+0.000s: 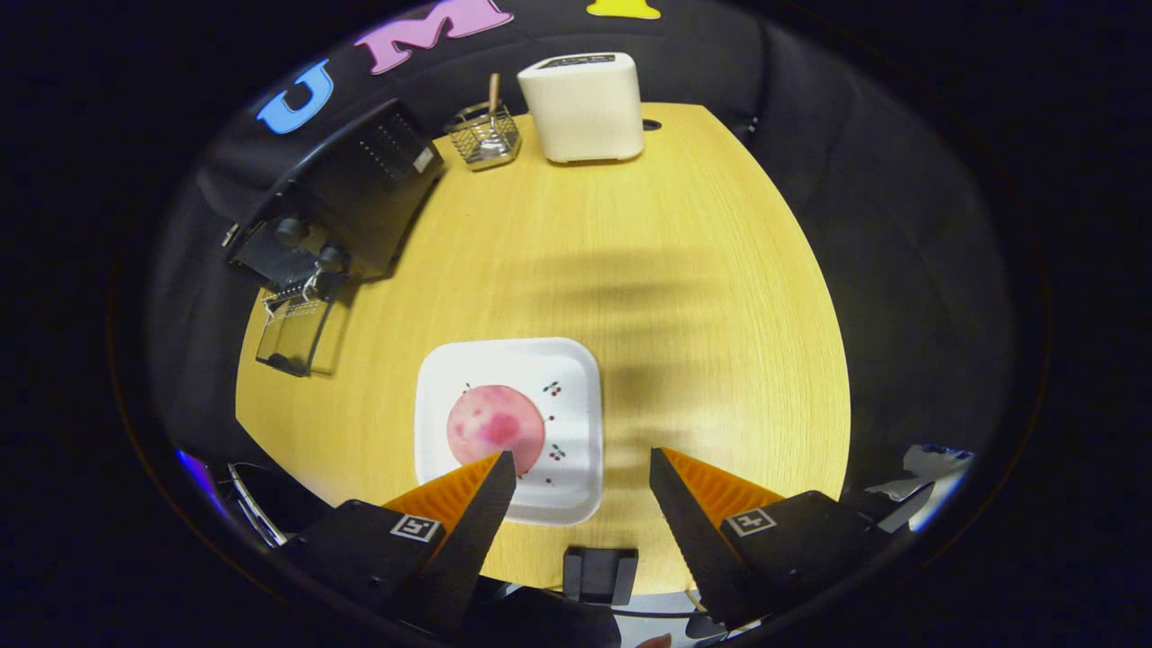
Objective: Open the toaster oven, put the food inside, and close the toaster oven door.
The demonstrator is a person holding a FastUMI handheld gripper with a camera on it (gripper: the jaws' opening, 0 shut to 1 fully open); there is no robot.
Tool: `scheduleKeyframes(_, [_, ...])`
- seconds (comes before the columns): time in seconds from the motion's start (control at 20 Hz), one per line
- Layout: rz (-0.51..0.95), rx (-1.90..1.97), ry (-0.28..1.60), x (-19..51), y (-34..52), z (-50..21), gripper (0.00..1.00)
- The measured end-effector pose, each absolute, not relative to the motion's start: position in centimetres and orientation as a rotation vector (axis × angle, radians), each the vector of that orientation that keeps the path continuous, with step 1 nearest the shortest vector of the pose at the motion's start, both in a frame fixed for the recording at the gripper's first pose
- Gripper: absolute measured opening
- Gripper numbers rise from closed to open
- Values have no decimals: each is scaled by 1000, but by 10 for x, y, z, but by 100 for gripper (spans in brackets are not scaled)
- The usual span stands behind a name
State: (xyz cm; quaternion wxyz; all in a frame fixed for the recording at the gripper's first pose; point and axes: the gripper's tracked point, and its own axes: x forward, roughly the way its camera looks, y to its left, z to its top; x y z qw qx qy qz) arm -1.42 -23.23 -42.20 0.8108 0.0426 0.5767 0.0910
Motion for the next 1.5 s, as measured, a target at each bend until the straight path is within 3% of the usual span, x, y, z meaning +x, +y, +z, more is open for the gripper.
scheduleKeyframes(0.2, [222, 74, 1301, -1, -230, -446, 93])
scheduleKeyframes(0.5, [226, 45, 1375, 2, -233, -457, 48])
scheduleKeyframes(0.55, [222, 40, 1385, 2, -231, -460, 30])
scheduleKeyframes(0.6, [216, 52, 1394, 4, -227, -468, 28])
scheduleKeyframes(0.65, [214, 73, 1404, 0, -226, -462, 13])
scheduleKeyframes(0.9, [303, 301, 1412, -4, -222, -459, 5])
scheduleKeyframes(1.5, [243, 709, 1269, -8, -199, -419, 5])
